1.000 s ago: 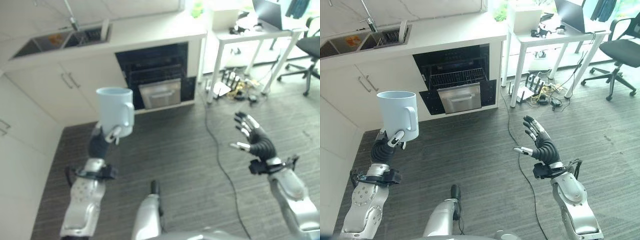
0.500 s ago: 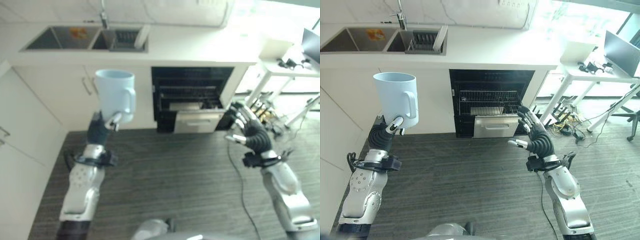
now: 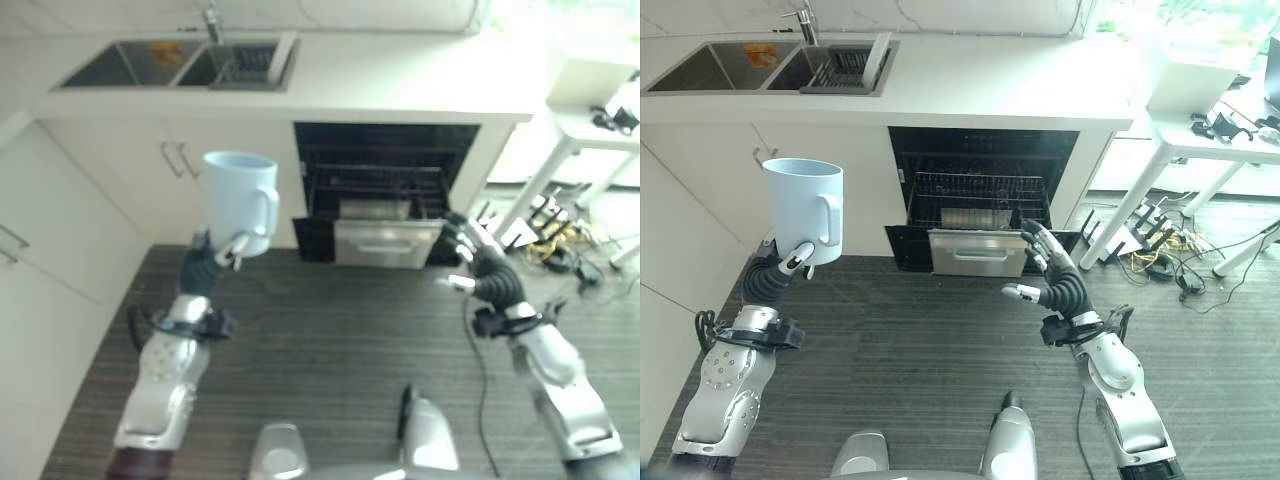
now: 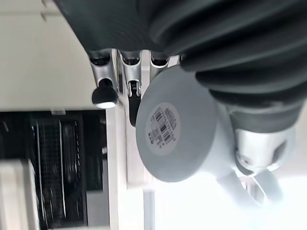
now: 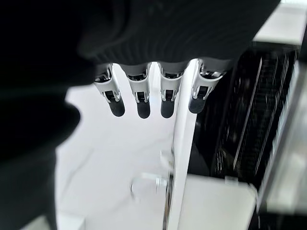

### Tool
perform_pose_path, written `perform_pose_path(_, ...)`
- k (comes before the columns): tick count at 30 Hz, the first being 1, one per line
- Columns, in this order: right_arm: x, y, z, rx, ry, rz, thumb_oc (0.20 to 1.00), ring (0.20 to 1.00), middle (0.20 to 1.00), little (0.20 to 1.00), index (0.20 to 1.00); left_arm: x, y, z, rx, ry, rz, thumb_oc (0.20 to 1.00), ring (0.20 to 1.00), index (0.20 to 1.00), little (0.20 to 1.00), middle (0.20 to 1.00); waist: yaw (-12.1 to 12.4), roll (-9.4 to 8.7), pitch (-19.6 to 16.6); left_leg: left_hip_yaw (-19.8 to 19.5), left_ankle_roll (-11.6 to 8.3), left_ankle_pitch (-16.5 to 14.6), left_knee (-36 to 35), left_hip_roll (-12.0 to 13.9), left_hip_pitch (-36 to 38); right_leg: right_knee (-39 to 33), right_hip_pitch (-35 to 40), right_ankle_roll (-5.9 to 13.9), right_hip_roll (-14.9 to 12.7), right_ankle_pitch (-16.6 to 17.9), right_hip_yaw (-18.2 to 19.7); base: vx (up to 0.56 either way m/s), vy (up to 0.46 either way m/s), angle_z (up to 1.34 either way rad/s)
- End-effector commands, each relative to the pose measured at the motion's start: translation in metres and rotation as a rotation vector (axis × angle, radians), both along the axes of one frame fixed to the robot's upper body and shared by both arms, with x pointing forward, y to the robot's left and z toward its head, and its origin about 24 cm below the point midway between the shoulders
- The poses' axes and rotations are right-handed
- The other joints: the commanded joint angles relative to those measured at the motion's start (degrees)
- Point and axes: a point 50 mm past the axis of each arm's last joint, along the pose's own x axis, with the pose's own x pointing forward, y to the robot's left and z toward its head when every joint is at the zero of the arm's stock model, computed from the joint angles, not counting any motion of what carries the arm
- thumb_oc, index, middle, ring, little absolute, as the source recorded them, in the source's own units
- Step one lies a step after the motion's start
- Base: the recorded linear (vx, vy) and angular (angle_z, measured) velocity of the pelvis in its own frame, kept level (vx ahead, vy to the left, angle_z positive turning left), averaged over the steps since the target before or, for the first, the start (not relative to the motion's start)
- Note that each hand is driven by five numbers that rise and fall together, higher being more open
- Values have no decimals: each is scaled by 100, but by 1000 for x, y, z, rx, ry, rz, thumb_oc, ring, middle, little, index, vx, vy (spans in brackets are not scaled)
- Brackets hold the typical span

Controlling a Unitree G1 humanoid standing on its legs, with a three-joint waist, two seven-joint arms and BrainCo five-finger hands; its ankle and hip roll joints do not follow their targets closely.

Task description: Place the dishes in the dishwasher.

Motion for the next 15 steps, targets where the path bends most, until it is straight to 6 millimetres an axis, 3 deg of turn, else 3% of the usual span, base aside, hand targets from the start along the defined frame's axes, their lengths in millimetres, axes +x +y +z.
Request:
perform_pose_path(1,-3,5,19,59,-101,31,1000,1000,1000,1000,1000,-4,4,31,38,-158,-7,200,200,200,200,200,-232,-147,-544,59,229,-108,-635,-311,677,-619,-46,467,-383,402,354,231,-413,-26)
perform_pose_path(2,-3,4,19,56,-98,26,1000,1000,1000,1000,1000,-5,4,31,39,-157,-6,200,200,200,200,200,-265,-125,-578,90,188,-45,-635,-247,708,-619,-27,407,-290,366,360,187,-365,-13)
perform_pose_path(5,-6,-1,18,67,-76,35,1000,1000,1000,1000,1000,-8,7,29,26,-156,8,200,200,200,200,200,-299,-6,-648,130,59,799,-635,-75,727,-619,144,138,135,105,411,174,-327,-19)
perform_pose_path(6,-8,-3,14,54,-55,47,1000,1000,1000,1000,1000,-11,8,26,11,-158,18,200,200,200,200,200,-289,6,-658,259,-16,1503,-635,-34,752,-619,325,-60,302,-94,441,152,-249,-38)
perform_pose_path(8,-8,-4,12,43,-44,45,1000,1000,1000,1000,1000,-10,7,26,3,-159,14,200,200,200,200,200,-245,-60,-619,424,-3,1729,-635,-97,694,-619,472,-140,292,-200,422,115,-179,-22)
perform_pose_path(9,-7,-4,12,38,-40,39,1000,1000,1000,1000,1000,-8,6,25,-1,-158,9,200,200,200,200,200,-223,-89,-593,532,23,1743,-635,-141,614,-619,553,-161,268,-246,377,74,-88,-6)
perform_pose_path(11,-3,-5,11,34,-40,32,1000,1000,1000,1000,1000,-6,3,24,-10,-161,3,200,200,200,200,200,-159,-60,-519,632,149,1340,-635,-339,318,-619,678,-142,278,-331,272,36,30,8)
perform_pose_path(13,-2,-5,11,26,-44,28,1000,1000,1000,1000,1000,-6,4,23,-25,-164,4,200,200,200,200,200,-149,81,-450,756,200,935,-635,-301,-213,-619,823,-84,371,-457,182,40,154,20)
perform_pose_path(15,-4,-5,10,10,-46,29,1000,1000,1000,1000,1000,-6,4,22,-32,-167,7,200,200,200,200,200,-132,165,-393,802,96,1079,-635,-90,-612,-619,950,-65,422,-580,135,76,186,35)
